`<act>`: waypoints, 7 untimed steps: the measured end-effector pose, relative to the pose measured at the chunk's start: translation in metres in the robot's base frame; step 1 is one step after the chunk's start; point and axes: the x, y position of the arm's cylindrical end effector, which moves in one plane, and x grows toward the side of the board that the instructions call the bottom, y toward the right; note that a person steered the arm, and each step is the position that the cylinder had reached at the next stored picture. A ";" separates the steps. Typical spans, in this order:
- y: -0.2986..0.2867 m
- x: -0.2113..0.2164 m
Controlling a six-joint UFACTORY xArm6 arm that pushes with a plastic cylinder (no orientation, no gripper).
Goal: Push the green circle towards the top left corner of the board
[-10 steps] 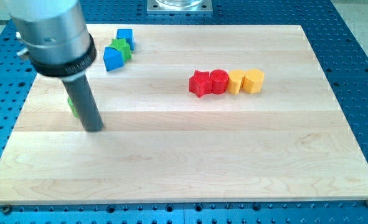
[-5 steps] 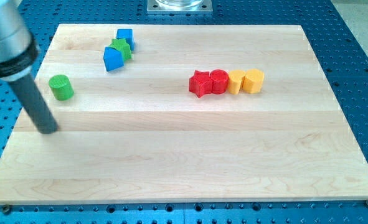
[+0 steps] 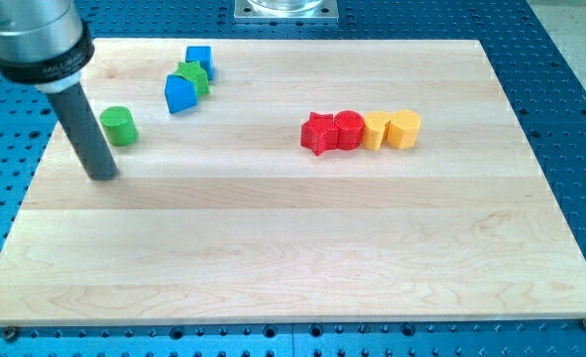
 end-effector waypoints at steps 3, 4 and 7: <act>0.019 -0.126; 0.019 -0.148; 0.020 -0.175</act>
